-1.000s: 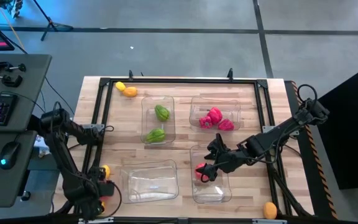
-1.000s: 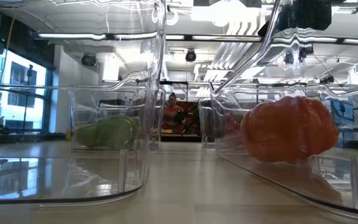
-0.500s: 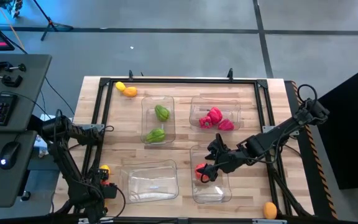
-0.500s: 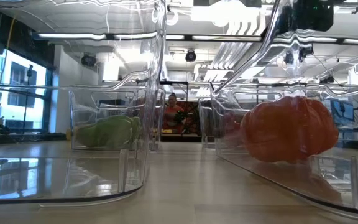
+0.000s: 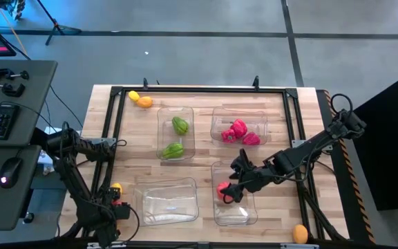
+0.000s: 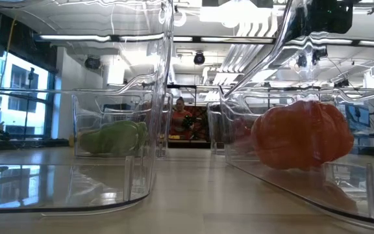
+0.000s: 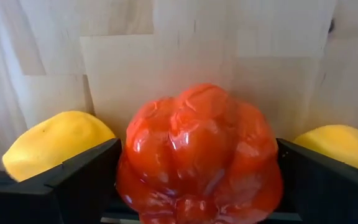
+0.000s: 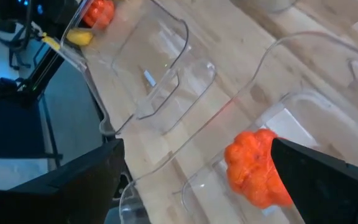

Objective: Sort produce into baskets
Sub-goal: Put the orange pumpkin into the bottom right transparent bin

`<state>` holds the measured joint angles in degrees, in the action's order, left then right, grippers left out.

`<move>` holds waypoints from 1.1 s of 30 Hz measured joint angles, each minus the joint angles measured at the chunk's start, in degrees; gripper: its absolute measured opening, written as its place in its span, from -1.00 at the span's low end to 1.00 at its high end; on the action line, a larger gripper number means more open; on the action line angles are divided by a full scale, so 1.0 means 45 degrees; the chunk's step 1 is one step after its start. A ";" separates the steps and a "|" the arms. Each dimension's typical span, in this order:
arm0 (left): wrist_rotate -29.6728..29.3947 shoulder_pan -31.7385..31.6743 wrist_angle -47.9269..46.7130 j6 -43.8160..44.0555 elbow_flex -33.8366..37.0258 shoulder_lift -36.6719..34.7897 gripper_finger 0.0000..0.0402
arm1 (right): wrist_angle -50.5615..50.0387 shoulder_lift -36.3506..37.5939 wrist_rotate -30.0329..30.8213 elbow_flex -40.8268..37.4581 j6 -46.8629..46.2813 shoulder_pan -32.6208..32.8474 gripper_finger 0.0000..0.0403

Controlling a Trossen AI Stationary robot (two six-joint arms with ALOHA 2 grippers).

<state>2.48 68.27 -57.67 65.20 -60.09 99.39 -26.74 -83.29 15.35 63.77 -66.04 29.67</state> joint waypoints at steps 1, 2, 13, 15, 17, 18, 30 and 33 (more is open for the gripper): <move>0.0000 0.0000 0.0088 -0.0085 0.0081 -0.0004 0.97 | 0.0000 0.0000 -0.0105 0.0000 -0.0004 0.0000 0.97; 0.0000 0.0000 0.0185 -0.0217 0.0144 -0.0004 0.97 | 0.0000 0.0000 -0.0189 0.0000 -0.0009 0.0000 0.97; 0.0515 -0.0515 0.0326 0.0294 0.0183 -0.0539 0.71 | 0.0002 0.0000 -0.0314 0.0000 0.0014 0.0000 0.97; 0.0457 -0.0686 0.0275 0.0550 0.0178 -0.1094 0.62 | 0.0015 0.0000 -0.0331 0.0000 0.0074 0.0000 0.97; 0.0440 -0.0850 -0.0045 0.0986 0.0174 -0.1859 0.59 | 0.0024 0.0000 -0.0380 0.0000 0.0090 0.0000 0.97; 0.0442 -0.0908 -0.0277 0.1247 0.0168 -0.2315 0.59 | 0.0024 0.0000 -0.0415 0.0000 0.0120 0.0000 0.97; -0.3353 -0.1985 0.0400 0.5348 0.0148 -0.9154 0.60 | 0.0365 0.0000 -0.0747 0.0000 0.1065 0.0000 0.97; -0.5861 -0.2754 0.2025 0.3878 0.0124 -0.9563 0.60 | 0.0913 0.0058 -0.0763 0.0000 0.1623 0.0000 0.97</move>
<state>-23.89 55.88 -48.56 82.65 -59.53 56.36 -22.63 -83.03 11.92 63.77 -58.74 29.67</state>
